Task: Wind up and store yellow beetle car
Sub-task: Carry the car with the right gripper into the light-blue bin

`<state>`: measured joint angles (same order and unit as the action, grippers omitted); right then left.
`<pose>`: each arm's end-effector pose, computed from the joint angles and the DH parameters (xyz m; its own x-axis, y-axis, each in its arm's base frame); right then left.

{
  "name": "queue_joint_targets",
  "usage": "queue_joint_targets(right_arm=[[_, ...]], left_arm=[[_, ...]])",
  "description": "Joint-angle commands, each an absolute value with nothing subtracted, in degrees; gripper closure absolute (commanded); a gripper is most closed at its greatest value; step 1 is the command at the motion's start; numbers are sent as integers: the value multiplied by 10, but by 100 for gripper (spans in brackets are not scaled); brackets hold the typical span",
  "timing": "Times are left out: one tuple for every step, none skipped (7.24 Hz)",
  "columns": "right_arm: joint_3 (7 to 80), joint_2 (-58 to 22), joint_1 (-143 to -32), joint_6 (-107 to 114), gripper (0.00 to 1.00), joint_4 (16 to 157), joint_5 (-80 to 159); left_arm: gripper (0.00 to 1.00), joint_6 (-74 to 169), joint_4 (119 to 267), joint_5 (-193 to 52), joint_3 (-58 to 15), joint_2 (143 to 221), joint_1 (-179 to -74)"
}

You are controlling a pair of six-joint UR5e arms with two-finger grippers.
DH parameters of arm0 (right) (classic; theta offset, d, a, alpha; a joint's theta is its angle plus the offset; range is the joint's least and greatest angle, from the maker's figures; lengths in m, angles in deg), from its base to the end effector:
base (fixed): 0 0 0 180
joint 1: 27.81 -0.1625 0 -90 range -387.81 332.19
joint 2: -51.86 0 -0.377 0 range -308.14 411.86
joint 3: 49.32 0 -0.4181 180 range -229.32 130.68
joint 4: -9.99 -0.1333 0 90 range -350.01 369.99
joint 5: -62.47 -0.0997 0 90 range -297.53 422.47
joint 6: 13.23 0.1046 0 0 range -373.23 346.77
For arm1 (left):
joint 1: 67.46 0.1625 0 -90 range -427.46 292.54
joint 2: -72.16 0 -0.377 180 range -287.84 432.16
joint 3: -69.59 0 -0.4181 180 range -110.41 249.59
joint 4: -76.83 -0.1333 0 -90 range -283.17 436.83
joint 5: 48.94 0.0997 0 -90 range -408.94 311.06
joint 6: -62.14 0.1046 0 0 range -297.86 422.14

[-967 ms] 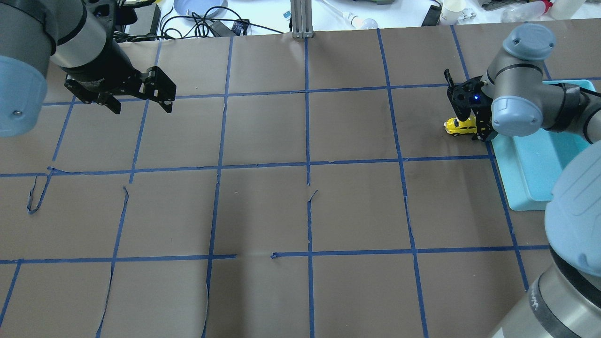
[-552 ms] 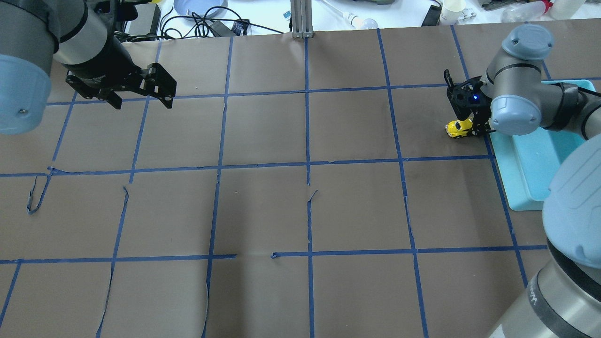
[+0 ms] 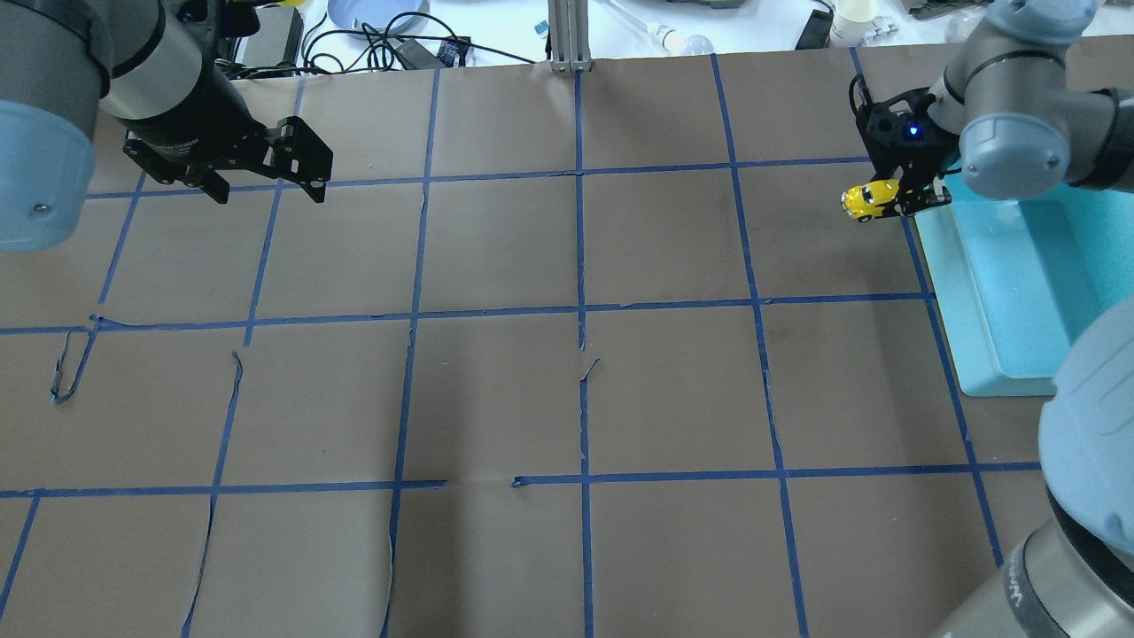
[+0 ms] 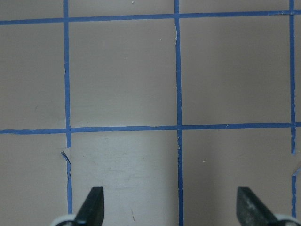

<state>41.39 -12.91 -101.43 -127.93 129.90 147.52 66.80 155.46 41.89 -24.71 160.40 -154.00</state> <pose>-0.0449 -0.6574 0.2236 0.1445 -0.9845 0.0989 -0.9875 -0.1499 -0.0493 -0.1001 -0.5277 0.4327 -0.9995 0.0178 -0.0267 0.0216 0.9882 -0.1518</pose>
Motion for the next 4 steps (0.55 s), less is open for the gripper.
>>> queue_joint_targets(right_arm=[[332, -135, -1015, -1269, 100, 1204, 1465], [323, -136, -1009, -1268, 100, 1195, 1507], [328, -143, -975, -1271, 100, 1196, 1516], [334, -143, -935, -1283, 100, 1196, 1517]], left_arm=[[0, 668, 1554, 419, -251, 1604, -1540], [0, 668, 1554, 419, -251, 1604, -1539], [0, 668, 1554, 417, -251, 1605, -1538], [0, 669, 1554, 418, -252, 1607, -1536]])
